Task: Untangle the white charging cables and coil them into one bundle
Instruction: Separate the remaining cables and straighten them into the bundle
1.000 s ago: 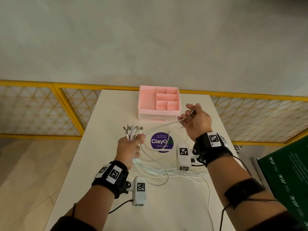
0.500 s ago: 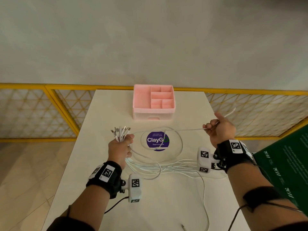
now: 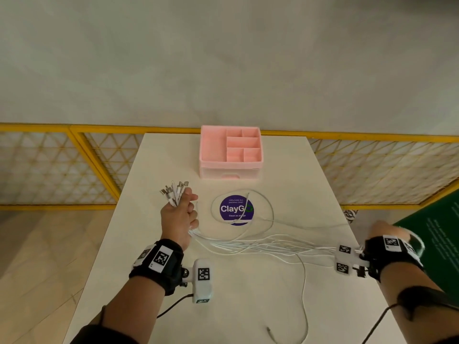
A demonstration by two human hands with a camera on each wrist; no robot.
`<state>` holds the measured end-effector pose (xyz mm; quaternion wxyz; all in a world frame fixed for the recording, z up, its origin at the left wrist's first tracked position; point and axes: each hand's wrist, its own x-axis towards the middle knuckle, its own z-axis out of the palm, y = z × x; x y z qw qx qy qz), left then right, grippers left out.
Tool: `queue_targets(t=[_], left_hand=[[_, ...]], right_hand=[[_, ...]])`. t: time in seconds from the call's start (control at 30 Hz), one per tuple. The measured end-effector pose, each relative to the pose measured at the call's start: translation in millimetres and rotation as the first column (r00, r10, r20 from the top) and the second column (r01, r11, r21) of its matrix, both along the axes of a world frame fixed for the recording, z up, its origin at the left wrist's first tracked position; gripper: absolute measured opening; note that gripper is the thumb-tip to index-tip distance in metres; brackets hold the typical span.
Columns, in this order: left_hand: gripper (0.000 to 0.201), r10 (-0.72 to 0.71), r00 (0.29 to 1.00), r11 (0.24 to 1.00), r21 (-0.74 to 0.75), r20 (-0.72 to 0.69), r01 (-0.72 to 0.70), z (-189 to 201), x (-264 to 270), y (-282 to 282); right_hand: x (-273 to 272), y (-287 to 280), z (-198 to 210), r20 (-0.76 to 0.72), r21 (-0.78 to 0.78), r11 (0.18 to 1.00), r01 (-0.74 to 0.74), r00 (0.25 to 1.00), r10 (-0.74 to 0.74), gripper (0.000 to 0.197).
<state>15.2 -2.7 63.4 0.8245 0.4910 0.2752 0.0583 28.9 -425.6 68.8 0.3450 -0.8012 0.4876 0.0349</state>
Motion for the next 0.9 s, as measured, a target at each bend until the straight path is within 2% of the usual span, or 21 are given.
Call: queue_targets(t=[0.03,0.13,0.17,0.23,0.3,0.33,0.4,0.43,0.5,0.53,0.57,0.6,0.7,0.8,0.83,0.9], left_hand=[[0.032,0.002,1.000,1.000,-0.002,0.003,-0.002,1.2,0.7,-1.8],[0.038,0.014,1.000,1.000,-0.020,0.016,-0.013,4.6,3.4,-8.0],[0.039,0.017,1.000,1.000,-0.022,0.026,-0.017,5.9,4.4,-9.7],[0.039,0.020,0.999,1.000,-0.024,0.051,-0.018,9.6,5.9,-13.0],[0.040,0.013,0.998,1.000,-0.015,0.062,-0.012,13.8,6.9,-15.6],[0.040,0.008,0.998,1.000,-0.007,0.064,-0.007,15.8,6.9,-17.0],[0.042,-0.002,0.998,1.000,0.002,0.067,0.001,17.7,6.4,-20.8],[0.043,-0.006,0.998,1.000,0.004,0.069,0.005,18.4,6.2,-22.8],[0.043,-0.015,0.997,1.000,0.004,0.072,0.015,20.3,5.2,-26.6],[0.043,-0.018,0.997,1.000,0.004,0.073,0.018,21.4,4.8,-27.8],[0.043,-0.017,0.997,1.000,0.006,0.073,0.016,22.3,4.6,-27.9],[0.043,-0.011,0.997,1.000,0.009,0.074,0.011,23.1,4.5,-27.0],[0.043,0.020,0.998,1.000,0.002,0.065,-0.020,22.0,6.3,-19.6],[0.043,0.064,0.997,0.997,-0.041,0.046,-0.062,17.5,7.9,-13.5],[0.044,0.073,0.997,0.996,-0.060,0.039,-0.070,16.0,8.0,-13.5],[0.044,0.073,0.997,0.994,-0.089,0.032,-0.070,13.5,7.6,-16.3]], right_hand=[[-6.2,3.5,-1.9,-0.014,0.057,0.998,0.041,0.999,-0.040,0.025],[-12.4,17.4,-7.8,0.032,0.022,0.999,-0.037,0.999,0.036,0.032],[-7.1,20.7,-13.0,-0.011,0.094,0.995,-0.034,0.999,0.035,0.042],[7.3,34.0,-33.5,0.032,0.259,0.966,-0.010,0.999,0.002,0.068],[17.9,66.6,-41.2,0.169,0.263,0.948,-0.178,0.976,0.136,0.064],[17.1,93.5,-35.8,0.272,0.216,0.921,-0.324,0.926,0.262,0.055],[5.8,154.9,-20.0,0.481,0.152,0.777,-0.610,0.733,0.482,0.037],[-2.2,180.6,-14.9,0.534,0.163,0.650,-0.742,0.620,0.574,0.042],[-19.1,227.1,-1.0,0.478,0.113,0.365,-0.924,0.372,0.796,0.067],[-23.5,242.2,-2.0,0.402,0.042,0.249,-0.968,0.245,0.883,0.070],[-25.5,252.1,-6.9,0.329,-0.050,0.164,-0.985,0.139,0.934,0.064],[-26.8,258.7,-10.0,0.267,-0.112,0.126,-0.986,0.092,0.959,0.056],[-26.7,258.1,-19.0,0.202,-0.046,0.089,-0.995,0.078,0.976,0.050],[-26.6,240.5,-35.3,0.063,-0.069,0.039,-0.997,0.035,0.997,0.027],[-26.5,232.9,-41.2,0.029,-0.085,0.046,-0.995,0.044,0.999,0.021],[-27.1,219.8,-50.9,-0.009,-0.122,0.076,-0.990,0.077,0.997,0.021]])
